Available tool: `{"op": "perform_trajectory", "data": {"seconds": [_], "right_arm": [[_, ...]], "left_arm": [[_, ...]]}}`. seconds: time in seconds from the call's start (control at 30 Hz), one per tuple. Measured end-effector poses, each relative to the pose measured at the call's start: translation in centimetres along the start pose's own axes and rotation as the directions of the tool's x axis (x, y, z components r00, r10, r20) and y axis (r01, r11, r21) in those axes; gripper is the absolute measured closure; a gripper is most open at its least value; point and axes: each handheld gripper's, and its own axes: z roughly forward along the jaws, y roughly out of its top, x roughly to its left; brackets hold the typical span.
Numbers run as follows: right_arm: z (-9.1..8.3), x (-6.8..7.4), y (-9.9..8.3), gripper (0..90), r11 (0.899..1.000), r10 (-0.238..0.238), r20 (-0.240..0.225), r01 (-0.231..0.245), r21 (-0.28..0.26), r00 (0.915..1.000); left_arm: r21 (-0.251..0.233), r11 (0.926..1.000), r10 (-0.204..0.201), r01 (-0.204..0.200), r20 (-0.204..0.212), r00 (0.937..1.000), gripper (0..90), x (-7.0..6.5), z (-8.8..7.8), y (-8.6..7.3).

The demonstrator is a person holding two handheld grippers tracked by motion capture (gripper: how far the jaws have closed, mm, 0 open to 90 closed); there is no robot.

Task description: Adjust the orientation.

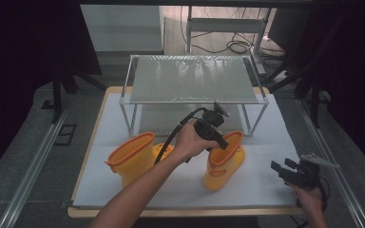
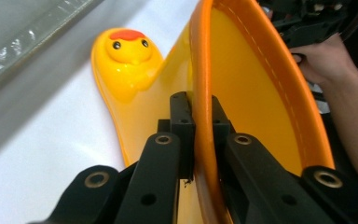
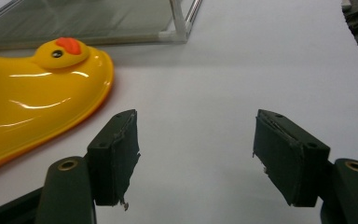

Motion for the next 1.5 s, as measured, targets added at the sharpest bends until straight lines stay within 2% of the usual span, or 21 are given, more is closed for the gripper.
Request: {"op": "perform_trajectory", "data": {"seconds": [0.2,0.33,0.47,0.8,1.0,1.27,1.5], "right_arm": [[-0.1,0.0,0.1,30.7,1.0,0.004,-0.001,-0.004,-0.005,1.0],[-0.2,0.2,0.2,30.7,1.0,0.001,-0.004,-0.001,-0.01,1.0],[-0.2,0.3,0.2,30.7,1.0,-0.001,-0.006,0.001,-0.003,1.0],[0.1,0.4,0.0,30.8,1.0,-0.001,-0.004,0.001,-0.003,1.0],[0.3,0.5,0.0,30.8,1.0,-0.004,-0.007,0.004,0.005,1.0],[0.4,0.5,-0.1,30.8,1.0,-0.009,-0.005,0.009,0.014,0.9999],[0.4,0.6,-0.1,30.8,1.0,-0.011,-0.006,0.011,0.01,0.9999]], "left_arm": [[-0.024,0.999,0.037,-0.038,-0.019,0.9991,86.3,-1.1,-3.7,-1.1],[-0.026,0.9978,0.061,-0.062,-0.037,0.9975,86.3,-1.6,-5.7,-2.7],[-0.013,0.9974,0.07,-0.071,-0.059,0.9958,86.4,-1.5,-7.0,-4.6],[0.018,0.9976,0.068,-0.067,-0.102,0.9924,86.4,0.3,-8.1,-8.9],[0.039,0.9974,0.065,-0.061,-0.123,0.9902,86.3,1.6,-8.7,-10.8],[0.043,0.998,0.052,-0.046,-0.147,0.9877,86.3,3.0,-9.7,-12.5],[0.051,0.9972,0.062,-0.055,-0.157,0.9856,86.1,3.7,-10.2,-13.1]]}}
